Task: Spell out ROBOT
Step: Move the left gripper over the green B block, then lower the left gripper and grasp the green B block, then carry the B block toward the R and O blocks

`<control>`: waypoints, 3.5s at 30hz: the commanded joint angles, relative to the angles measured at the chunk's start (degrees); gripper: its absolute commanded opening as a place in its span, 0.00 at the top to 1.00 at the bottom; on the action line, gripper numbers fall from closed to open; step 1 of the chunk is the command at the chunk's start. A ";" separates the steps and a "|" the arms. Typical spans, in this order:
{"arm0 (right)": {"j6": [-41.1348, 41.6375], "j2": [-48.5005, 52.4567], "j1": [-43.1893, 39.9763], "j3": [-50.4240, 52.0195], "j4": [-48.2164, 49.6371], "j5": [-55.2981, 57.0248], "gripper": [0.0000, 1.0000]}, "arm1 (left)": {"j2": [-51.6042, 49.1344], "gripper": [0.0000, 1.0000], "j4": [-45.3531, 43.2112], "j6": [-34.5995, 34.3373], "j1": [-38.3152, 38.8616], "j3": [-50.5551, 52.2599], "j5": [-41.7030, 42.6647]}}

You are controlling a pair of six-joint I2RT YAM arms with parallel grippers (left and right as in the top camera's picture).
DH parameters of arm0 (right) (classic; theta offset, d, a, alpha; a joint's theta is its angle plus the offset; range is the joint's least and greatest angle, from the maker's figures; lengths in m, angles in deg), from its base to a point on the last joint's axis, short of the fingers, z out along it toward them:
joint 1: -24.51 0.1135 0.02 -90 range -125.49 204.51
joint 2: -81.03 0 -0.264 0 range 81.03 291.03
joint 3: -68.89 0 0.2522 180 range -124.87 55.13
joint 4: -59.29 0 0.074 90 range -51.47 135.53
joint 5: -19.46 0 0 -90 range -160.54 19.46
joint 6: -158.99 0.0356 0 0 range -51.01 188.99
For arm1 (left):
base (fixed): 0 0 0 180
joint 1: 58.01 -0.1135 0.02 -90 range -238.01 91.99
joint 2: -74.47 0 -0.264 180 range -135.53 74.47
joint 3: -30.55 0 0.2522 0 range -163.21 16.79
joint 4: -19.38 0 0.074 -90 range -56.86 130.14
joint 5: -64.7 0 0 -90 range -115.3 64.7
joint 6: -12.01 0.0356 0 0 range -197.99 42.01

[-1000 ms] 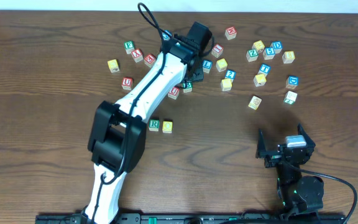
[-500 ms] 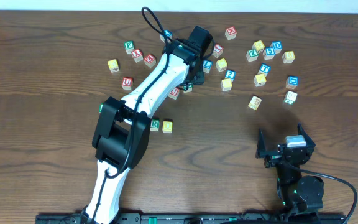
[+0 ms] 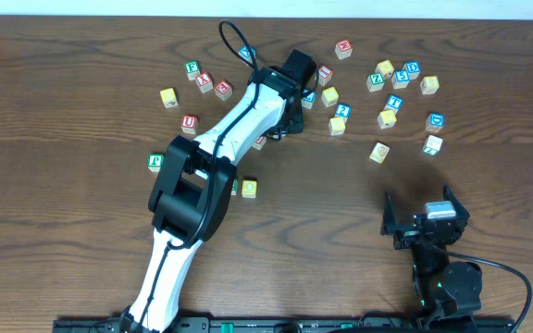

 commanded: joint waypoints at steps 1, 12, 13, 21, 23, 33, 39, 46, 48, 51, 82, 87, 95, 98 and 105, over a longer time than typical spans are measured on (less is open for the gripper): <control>-0.61 -0.35 -0.24 0.04 -0.26 -0.17 0.01 | 0.24 0.44 0.04 -0.68 -0.09 -1.09 -0.13; -0.61 -0.35 -0.24 0.04 -0.26 -0.17 0.01 | 0.17 0.44 -0.57 -1.16 0.39 -0.31 -0.13; -0.61 -0.35 -0.24 0.04 -0.26 -0.17 0.01 | 0.17 0.44 -0.59 -1.44 0.46 -0.17 -0.13; -0.61 -0.35 -0.24 0.04 -0.26 -0.17 0.01 | -0.31 0.45 -1.18 -3.76 1.05 -0.07 -0.11; -0.61 -0.35 -0.24 0.04 -0.26 -0.17 0.01 | -0.74 0.45 -1.14 -3.91 1.16 -0.04 -0.13; -0.61 -0.35 -0.24 0.04 -0.26 -0.17 0.01 | -3.10 0.45 -1.03 -4.35 1.14 -0.02 -0.11; -0.61 -0.35 -0.24 0.04 -0.26 -0.17 0.01 | -3.13 0.49 -1.22 -4.33 1.11 -0.02 -0.15; -0.61 -0.35 -0.24 0.04 -0.26 -0.17 0.01 | -2.99 0.49 -1.18 -4.28 0.81 -0.04 -0.15; -0.61 -0.35 -0.24 0.04 -0.26 -0.17 0.01 | -2.75 0.49 -1.16 -4.26 0.70 -0.11 -0.15; -0.61 -0.35 -0.24 0.04 -0.26 -0.17 0.01 | -2.56 0.49 -1.14 -4.11 0.37 -0.42 -0.15; -0.61 -0.35 -0.24 0.04 -0.26 -0.17 0.01 | 12.50 0.72 4.87 12.07 0.50 -0.52 -0.15; -0.61 -0.35 -0.24 0.04 -0.26 -0.17 0.01 | 19.63 0.92 14.23 12.04 0.96 -0.50 -0.15; -0.61 -0.35 -0.24 0.04 -0.26 -0.17 0.01 | 27.76 0.92 21.75 13.11 5.62 5.97 -2.58; -0.61 -0.35 -0.24 0.04 -0.26 -0.17 0.01 | 32.11 0.92 19.12 11.69 8.70 14.01 -5.81; -0.61 -0.35 -0.24 0.04 -0.26 -0.17 0.01 | 42.95 0.92 1.49 3.85 12.04 36.87 -6.32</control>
